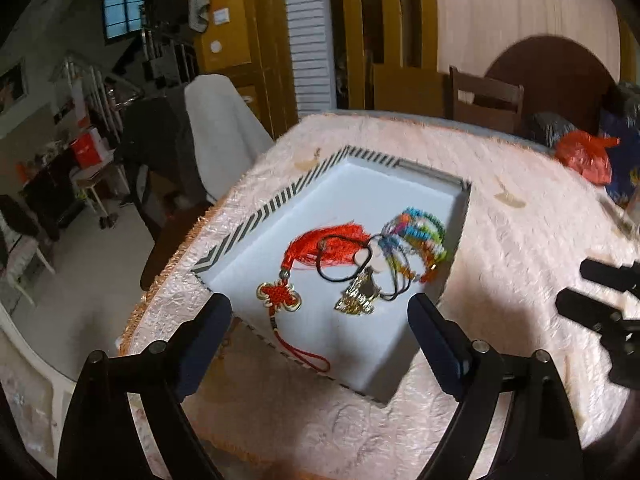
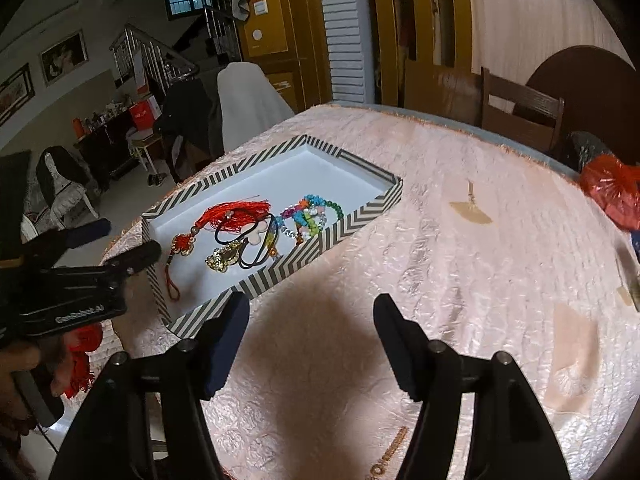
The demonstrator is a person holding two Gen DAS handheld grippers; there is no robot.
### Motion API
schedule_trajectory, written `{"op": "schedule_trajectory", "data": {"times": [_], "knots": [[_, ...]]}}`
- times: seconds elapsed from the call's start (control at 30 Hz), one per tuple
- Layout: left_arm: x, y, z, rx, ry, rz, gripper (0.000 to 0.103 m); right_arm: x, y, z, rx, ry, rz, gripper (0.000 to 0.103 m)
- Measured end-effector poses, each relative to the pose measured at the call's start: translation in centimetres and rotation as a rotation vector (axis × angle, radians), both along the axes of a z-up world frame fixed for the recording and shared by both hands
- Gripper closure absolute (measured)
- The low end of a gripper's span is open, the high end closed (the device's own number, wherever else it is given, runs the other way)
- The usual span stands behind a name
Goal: Organize jewelry
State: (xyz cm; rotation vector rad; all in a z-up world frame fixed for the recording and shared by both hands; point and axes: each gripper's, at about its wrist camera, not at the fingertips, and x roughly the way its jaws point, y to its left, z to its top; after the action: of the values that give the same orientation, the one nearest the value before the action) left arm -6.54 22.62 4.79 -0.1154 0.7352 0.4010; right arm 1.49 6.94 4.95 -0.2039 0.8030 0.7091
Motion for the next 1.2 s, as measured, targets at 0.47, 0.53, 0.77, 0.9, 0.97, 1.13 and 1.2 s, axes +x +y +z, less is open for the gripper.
{"op": "schedule_trajectory", "data": {"times": [0.47, 0.53, 0.77, 0.9, 0.97, 1.13, 1.2], "knots": [[0.4, -0.7, -0.9, -0.044, 0.086, 0.042, 0.000, 0.0, 0.2, 0.5, -0.018, -0.024, 0.000, 0.035], [0.5, -0.7, -1.2, -0.051, 0.093, 0.043, 0.000, 0.1, 0.3, 0.5, -0.016, -0.016, 0.006, 0.035], [0.4, -0.5, -2.1, -0.068, 0.120, 0.048, 0.000, 0.0, 1.1, 0.4, -0.025, -0.017, 0.015, 0.035], [0.4, -0.4, -2.3, -0.059, 0.128, 0.056, 0.000, 0.0, 1.2, 0.3, -0.028, -0.006, 0.015, 0.035], [0.4, -0.3, -2.5, -0.061, 0.134, 0.054, 0.000, -0.1, 1.3, 0.4, -0.030, -0.005, 0.013, 0.035], [0.4, -0.3, -2.7, -0.064, 0.134, 0.047, 0.000, 0.0, 1.3, 0.2, -0.031, 0.000, 0.014, 0.035], [0.3, -0.5, -2.6, -0.046, 0.129, 0.048, 0.000, 0.0, 1.4, 0.1, -0.032, 0.000, 0.014, 0.035]]}}
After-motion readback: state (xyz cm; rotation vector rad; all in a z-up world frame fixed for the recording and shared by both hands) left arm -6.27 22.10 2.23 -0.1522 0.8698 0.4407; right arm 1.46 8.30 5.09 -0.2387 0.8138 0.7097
